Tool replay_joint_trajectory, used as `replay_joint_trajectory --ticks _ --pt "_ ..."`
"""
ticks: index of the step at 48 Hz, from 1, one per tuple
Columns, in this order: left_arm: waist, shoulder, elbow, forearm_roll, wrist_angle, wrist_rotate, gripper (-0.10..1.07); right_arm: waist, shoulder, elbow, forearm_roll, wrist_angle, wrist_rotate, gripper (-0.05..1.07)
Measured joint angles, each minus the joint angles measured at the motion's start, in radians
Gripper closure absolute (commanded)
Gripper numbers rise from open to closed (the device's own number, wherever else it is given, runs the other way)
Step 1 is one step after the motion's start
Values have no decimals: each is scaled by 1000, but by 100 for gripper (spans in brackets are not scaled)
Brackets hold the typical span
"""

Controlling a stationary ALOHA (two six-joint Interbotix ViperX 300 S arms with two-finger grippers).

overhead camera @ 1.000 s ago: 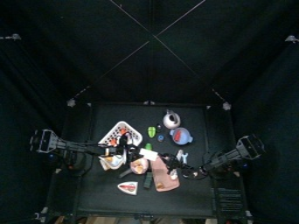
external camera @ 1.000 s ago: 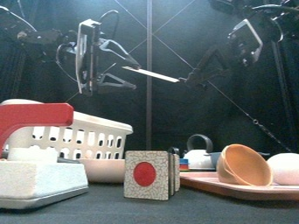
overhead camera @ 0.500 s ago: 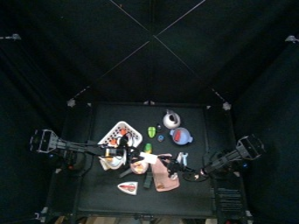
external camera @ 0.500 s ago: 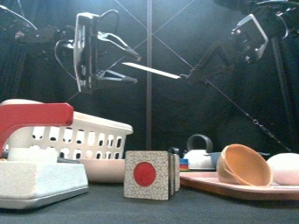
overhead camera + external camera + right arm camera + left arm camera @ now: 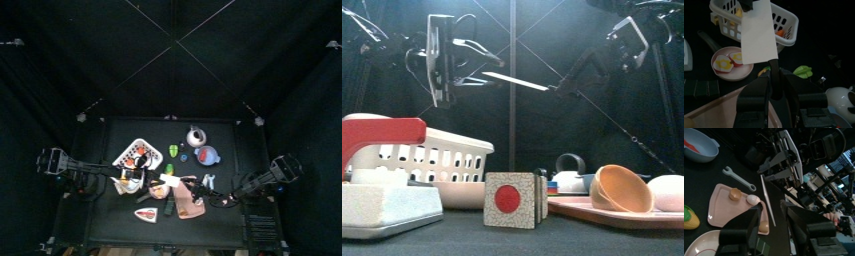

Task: Grab cleaver with other hand

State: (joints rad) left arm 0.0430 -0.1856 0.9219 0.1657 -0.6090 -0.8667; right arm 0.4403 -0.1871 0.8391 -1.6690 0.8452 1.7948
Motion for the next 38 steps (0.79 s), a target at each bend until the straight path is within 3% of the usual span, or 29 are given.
replay_joint_trajectory --ticks 12,24,38 --pt "14 6 0 -8 0 -2 52 0 2 -2 3 0 0 54" --pt "15 8 0 -8 -3 2 54 -3 6 -3 31 -43 11 51" --pt "17 8 0 18 -3 3 54 -2 5 -8 71 -137 14 19"
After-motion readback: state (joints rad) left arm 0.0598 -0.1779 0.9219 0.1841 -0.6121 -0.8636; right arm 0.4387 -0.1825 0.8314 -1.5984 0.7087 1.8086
